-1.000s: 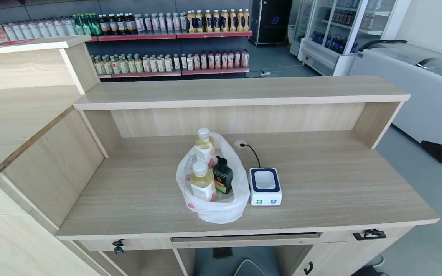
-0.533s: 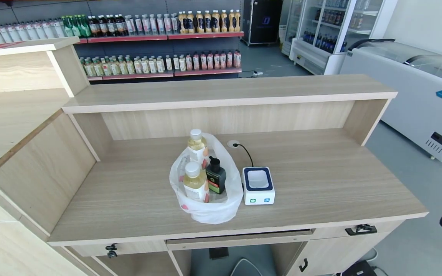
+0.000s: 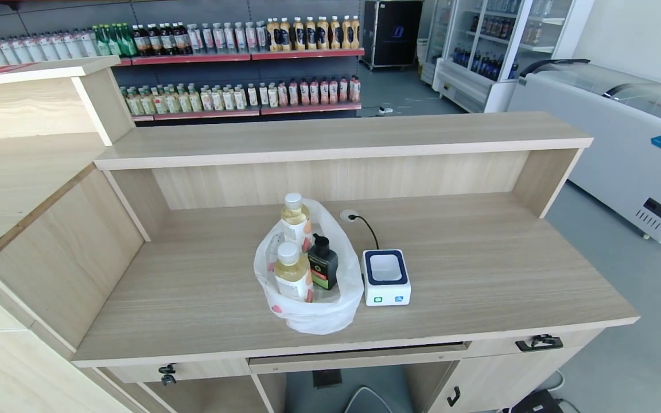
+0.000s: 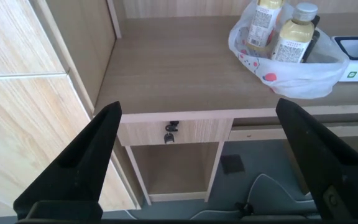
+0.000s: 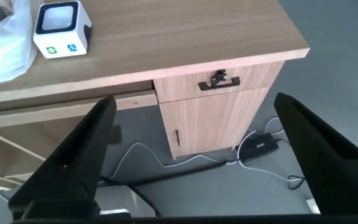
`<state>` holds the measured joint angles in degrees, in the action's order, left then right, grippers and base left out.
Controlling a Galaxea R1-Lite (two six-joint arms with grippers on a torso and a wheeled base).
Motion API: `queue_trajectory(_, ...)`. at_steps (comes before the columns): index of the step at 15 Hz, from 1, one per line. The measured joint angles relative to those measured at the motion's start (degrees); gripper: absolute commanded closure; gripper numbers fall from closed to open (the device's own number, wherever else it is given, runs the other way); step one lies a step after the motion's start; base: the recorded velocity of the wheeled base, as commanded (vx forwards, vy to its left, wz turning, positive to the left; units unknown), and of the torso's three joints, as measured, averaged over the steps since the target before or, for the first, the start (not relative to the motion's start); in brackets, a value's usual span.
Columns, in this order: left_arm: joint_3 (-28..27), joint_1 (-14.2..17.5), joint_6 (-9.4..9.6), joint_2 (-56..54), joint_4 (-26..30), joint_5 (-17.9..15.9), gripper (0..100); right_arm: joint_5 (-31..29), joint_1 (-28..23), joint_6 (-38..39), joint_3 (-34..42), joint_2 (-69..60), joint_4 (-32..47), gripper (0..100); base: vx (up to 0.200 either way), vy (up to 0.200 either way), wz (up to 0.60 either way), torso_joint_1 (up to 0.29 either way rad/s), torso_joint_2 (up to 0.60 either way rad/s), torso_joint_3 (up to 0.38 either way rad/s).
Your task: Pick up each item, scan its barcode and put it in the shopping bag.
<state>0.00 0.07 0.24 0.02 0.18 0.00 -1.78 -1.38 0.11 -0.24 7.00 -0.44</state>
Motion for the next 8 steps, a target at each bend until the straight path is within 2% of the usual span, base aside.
queue_trajectory(8,0.00,0.02,0.00,0.00,0.00,0.00,0,-0.13,1.43,2.35,0.15,-7.09,0.79,0,0.000,0.000,0.00,0.000,0.00,0.000)
